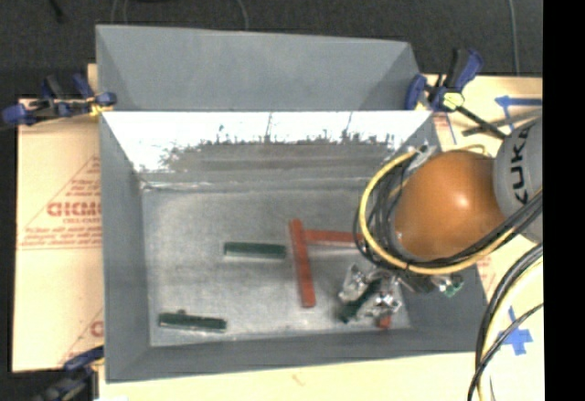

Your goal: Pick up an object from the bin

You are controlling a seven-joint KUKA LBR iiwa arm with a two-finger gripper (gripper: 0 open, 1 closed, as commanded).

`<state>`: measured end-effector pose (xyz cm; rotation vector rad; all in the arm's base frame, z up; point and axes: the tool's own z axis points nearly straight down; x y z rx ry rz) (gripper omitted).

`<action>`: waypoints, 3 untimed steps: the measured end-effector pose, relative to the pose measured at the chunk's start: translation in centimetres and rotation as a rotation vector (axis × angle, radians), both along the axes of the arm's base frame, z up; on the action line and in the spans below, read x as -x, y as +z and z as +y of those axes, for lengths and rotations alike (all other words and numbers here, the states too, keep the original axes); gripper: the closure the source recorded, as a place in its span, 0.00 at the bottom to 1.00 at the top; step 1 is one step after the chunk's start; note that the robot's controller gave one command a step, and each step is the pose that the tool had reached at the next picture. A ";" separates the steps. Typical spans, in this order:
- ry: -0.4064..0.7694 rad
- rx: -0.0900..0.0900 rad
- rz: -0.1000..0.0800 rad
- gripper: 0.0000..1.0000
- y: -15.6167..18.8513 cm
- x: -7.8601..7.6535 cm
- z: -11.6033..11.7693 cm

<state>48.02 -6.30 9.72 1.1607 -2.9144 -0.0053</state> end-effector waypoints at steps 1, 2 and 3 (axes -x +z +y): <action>0.000 0.001 -0.006 1.00 1.6 -0.2 0.0; 0.000 0.000 -0.006 1.00 3.0 -0.1 0.0; 0.000 0.001 -0.009 1.00 4.3 -0.2 0.0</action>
Offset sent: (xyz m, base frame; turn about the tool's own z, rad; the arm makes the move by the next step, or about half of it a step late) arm 0.0002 0.0000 0.0126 0.0000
